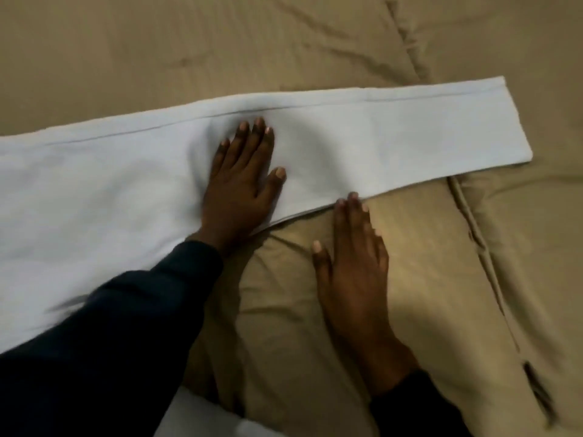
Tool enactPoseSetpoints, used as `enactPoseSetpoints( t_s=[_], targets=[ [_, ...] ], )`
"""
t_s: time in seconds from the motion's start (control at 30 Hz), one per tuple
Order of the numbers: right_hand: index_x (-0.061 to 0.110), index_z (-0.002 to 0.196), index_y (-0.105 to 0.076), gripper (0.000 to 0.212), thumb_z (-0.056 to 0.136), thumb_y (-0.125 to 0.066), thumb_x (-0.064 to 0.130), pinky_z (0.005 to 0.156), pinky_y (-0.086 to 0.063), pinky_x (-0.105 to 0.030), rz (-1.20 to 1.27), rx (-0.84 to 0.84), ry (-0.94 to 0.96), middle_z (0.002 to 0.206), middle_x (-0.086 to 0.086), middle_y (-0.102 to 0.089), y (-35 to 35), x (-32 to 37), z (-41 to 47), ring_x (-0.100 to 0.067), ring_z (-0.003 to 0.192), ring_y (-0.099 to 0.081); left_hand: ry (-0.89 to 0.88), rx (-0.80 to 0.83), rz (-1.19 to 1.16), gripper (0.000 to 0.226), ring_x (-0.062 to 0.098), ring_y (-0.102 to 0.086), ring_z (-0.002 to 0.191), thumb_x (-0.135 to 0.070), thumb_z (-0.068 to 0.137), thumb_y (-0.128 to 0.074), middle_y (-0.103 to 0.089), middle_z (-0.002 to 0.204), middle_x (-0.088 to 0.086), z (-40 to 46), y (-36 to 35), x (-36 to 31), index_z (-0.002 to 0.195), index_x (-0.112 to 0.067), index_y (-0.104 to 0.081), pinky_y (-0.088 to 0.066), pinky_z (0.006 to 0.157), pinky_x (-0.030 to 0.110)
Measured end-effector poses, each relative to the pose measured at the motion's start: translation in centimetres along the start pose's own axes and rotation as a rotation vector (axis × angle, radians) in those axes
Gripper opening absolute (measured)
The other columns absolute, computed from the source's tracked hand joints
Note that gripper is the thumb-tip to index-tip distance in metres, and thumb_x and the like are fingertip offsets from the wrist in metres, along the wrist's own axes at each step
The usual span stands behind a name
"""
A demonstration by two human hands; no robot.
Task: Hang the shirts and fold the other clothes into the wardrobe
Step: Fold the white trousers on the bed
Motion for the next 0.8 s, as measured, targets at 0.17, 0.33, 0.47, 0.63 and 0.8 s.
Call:
enactPoseSetpoints(
  t_s=[0.17,0.33,0.47,0.63,0.8],
  targets=[
    [0.011,0.147,-0.047,0.052,0.101,-0.037,0.032,0.113,-0.035,-0.046,0.126,-0.090,0.068,0.156,-0.006,-0.040,-1.3,4.9,-5.4,-0.021,0.147,-0.032,0.064,-0.048,0.027,0.059,0.023,-0.011,0.154,-0.043,0.104,-0.026,-0.019,0.165,0.003,-5.3,6.4,2.8,0.157,-0.017,-0.028,-0.003,0.123,0.039],
    [0.010,0.153,-0.036,0.053,0.103,-0.038,0.028,0.121,-0.018,-0.037,0.218,-0.064,0.360,0.162,-0.008,-0.027,-3.4,15.9,-0.9,-0.021,0.152,-0.020,0.487,-0.048,0.093,0.062,0.019,0.003,0.155,-0.053,0.102,-0.010,-0.003,0.168,-0.003,-14.3,9.1,12.8,0.160,-0.029,-0.017,-0.003,0.125,0.047],
    [0.016,0.160,-0.006,0.060,0.108,-0.026,0.038,0.124,0.004,-0.038,0.037,0.191,0.476,0.167,-0.004,0.007,-9.6,23.4,2.6,-0.017,0.153,0.011,0.599,-0.135,0.197,0.059,0.018,0.003,0.155,-0.053,0.104,-0.015,-0.002,0.168,-0.010,-17.4,10.8,19.2,0.160,-0.033,-0.013,-0.003,0.124,0.047],
    [0.018,0.160,-0.003,0.064,0.106,-0.026,0.044,0.125,0.000,-0.041,-0.115,0.056,0.484,0.167,-0.006,0.005,-13.2,23.4,3.4,-0.019,0.154,0.006,0.678,-0.220,0.205,0.063,0.021,-0.003,0.155,-0.057,0.104,-0.020,-0.007,0.168,-0.009,-18.2,12.4,24.9,0.160,-0.030,-0.012,-0.005,0.124,0.047],
    [0.020,0.160,0.000,0.066,0.104,-0.020,0.048,0.125,0.000,-0.041,-0.146,0.084,0.461,0.168,-0.003,0.006,-13.7,23.7,3.7,-0.018,0.154,0.008,0.676,-0.243,0.204,0.063,0.019,-0.001,0.155,-0.056,0.105,-0.024,-0.007,0.168,-0.010,-17.9,11.5,24.9,0.160,-0.028,-0.010,-0.002,0.125,0.044]
  ],
)
Point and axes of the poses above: each hand's wrist, its own z-axis towards the middle knuckle, its own y-axis out of the back of the hand, x = y × z, the point moved 4 cm from there along z, towards the middle knuckle
